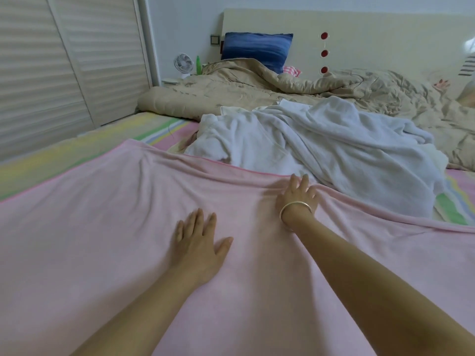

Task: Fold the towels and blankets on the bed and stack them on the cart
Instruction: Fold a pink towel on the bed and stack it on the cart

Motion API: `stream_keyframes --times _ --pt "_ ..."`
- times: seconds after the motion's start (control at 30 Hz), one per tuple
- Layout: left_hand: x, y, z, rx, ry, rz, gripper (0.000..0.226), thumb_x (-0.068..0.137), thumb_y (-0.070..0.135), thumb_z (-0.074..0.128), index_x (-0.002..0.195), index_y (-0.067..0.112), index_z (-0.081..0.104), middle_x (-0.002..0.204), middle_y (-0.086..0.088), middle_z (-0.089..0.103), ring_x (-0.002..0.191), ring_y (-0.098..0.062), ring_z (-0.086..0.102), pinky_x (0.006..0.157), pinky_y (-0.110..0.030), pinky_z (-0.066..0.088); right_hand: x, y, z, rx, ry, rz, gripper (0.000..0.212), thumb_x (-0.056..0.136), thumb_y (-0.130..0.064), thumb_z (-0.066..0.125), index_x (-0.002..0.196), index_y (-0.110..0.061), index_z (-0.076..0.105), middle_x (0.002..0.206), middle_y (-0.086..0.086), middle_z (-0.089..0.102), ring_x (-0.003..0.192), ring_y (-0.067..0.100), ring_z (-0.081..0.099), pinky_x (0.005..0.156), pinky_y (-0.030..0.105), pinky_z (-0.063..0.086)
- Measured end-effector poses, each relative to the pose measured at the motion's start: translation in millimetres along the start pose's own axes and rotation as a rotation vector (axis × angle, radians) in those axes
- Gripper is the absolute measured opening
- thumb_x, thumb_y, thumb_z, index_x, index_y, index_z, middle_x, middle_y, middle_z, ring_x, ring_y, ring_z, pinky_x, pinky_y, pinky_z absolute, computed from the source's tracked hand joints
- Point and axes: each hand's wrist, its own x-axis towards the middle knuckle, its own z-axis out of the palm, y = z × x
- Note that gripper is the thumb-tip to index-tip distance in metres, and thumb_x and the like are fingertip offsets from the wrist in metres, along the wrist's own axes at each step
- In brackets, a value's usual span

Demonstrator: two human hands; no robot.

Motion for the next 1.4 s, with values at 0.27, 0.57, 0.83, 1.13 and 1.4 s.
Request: stream_keyframes --times 0.27,0.57,0.83,1.13,1.4 --pt "-43 -100 -26 -0.141 0.155 -0.082 0.077 0.087 0.054 0.001 0.152 0.023 0.029 0.161 0.000 0.020 0.149 -0.010 0.011 0.121 -0.033 0.007 -100 -158 41 0.019 -0.230 -0.352 0.070 0.097 -0.055 0.010 0.154 -0.014 0.005 0.161 0.010 -0.003 0.148 0.030 -0.009 0.116 0.053 -0.009" --pt "-124 -280 -57 -0.220 0.341 -0.407 0.056 0.095 0.038 0.027 0.140 0.014 0.050 0.152 -0.005 0.039 0.142 -0.016 0.032 0.116 -0.029 0.019 -216 -384 69 0.017 -0.302 -0.720 0.072 0.097 -0.056 0.011 0.154 -0.014 0.002 0.161 0.013 -0.005 0.147 0.033 -0.009 0.117 0.052 -0.008" --pt "-152 -418 -70 -0.118 0.426 -0.672 0.055 0.099 0.023 0.044 0.149 0.006 0.030 0.156 -0.012 0.031 0.145 -0.024 0.025 0.118 -0.034 0.015 -285 -513 81 0.040 -0.304 -1.173 0.058 0.100 -0.037 0.026 0.154 -0.020 0.010 0.162 0.004 0.000 0.148 0.026 -0.003 0.119 0.047 0.002" --pt "-164 -441 -98 0.166 0.372 -0.762 0.023 0.088 0.019 0.056 0.109 0.018 0.064 0.109 -0.006 0.063 0.103 -0.029 0.056 0.085 -0.036 0.038 -267 -521 55 -0.189 0.114 -1.301 0.036 0.093 -0.007 0.042 0.125 -0.016 0.055 0.125 0.007 0.056 0.121 0.028 0.043 0.097 0.035 0.032" --pt "-198 -267 -104 0.146 0.566 -0.223 0.014 0.067 0.021 0.077 0.075 0.021 0.066 0.073 -0.002 0.061 0.073 -0.029 0.058 0.062 -0.037 0.040 -241 -325 3 0.186 0.147 -1.005 0.015 0.084 -0.011 0.063 0.095 -0.019 0.070 0.102 0.003 0.061 0.089 0.030 0.058 0.066 0.035 0.049"
